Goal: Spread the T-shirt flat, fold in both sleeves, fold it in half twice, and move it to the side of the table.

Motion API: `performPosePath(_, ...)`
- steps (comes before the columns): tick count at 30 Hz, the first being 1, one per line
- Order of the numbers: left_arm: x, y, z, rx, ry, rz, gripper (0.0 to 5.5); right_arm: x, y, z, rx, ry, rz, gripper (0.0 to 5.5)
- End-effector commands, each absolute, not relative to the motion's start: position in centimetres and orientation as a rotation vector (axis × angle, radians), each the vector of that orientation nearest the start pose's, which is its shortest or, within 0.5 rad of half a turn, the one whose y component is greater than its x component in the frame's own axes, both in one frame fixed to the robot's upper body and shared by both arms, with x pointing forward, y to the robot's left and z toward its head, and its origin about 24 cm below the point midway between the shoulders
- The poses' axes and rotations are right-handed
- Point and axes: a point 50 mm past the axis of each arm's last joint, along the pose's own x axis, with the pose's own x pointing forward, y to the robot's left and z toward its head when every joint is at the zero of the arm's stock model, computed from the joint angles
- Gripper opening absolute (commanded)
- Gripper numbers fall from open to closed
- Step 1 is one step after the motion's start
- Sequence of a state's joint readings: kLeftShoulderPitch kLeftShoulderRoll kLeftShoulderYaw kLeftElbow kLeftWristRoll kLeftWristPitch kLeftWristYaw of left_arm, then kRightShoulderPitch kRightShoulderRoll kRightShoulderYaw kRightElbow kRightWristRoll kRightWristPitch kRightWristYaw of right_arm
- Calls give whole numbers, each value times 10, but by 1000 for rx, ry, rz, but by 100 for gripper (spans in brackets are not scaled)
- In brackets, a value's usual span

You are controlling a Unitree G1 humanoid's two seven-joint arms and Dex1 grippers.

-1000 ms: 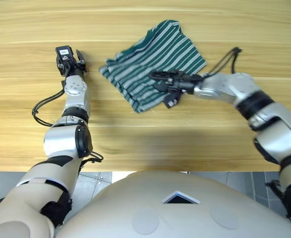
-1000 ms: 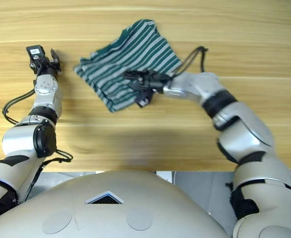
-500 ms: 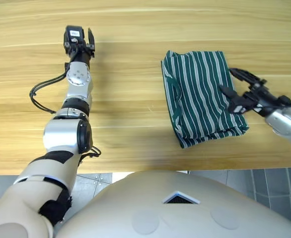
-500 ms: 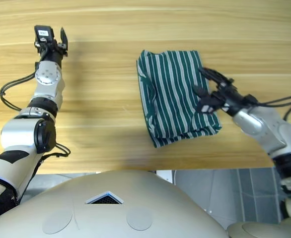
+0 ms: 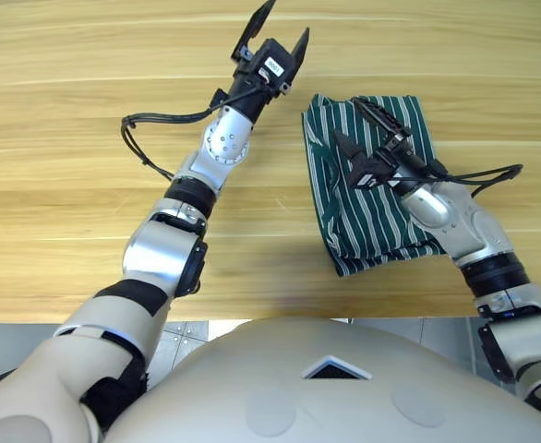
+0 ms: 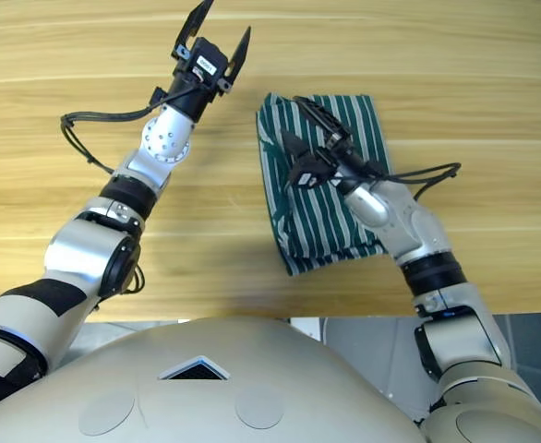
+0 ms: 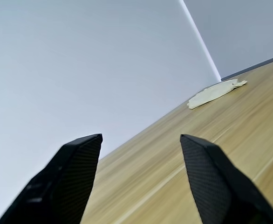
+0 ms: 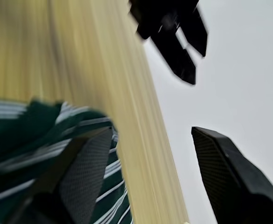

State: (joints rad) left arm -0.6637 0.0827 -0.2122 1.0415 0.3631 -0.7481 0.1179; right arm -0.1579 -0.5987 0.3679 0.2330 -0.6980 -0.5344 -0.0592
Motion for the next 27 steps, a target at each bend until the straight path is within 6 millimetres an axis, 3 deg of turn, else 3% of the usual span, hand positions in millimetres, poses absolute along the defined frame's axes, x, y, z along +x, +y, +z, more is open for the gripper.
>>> performPosePath(1,337,94,52,468,-344,-336,311,246,-163,38,-1255,-383,695,312)
performPosePath(5,335,106,46,440,-315,-263,311,253,-165,30,-1304,-331,731,312)
performPosePath(9,333,105,45,423,-319,-243,311,251,-155,10,-1344,-288,845,312)
performPosePath(15,332,105,45,411,-323,-226,311,247,-138,0,-1348,-316,948,312)
performPosePath(22,331,105,42,402,-305,-221,311,244,-124,2,-1350,-392,991,312)
performPosePath(27,331,108,41,394,-296,-204,311,250,-125,24,-1372,-479,908,312)
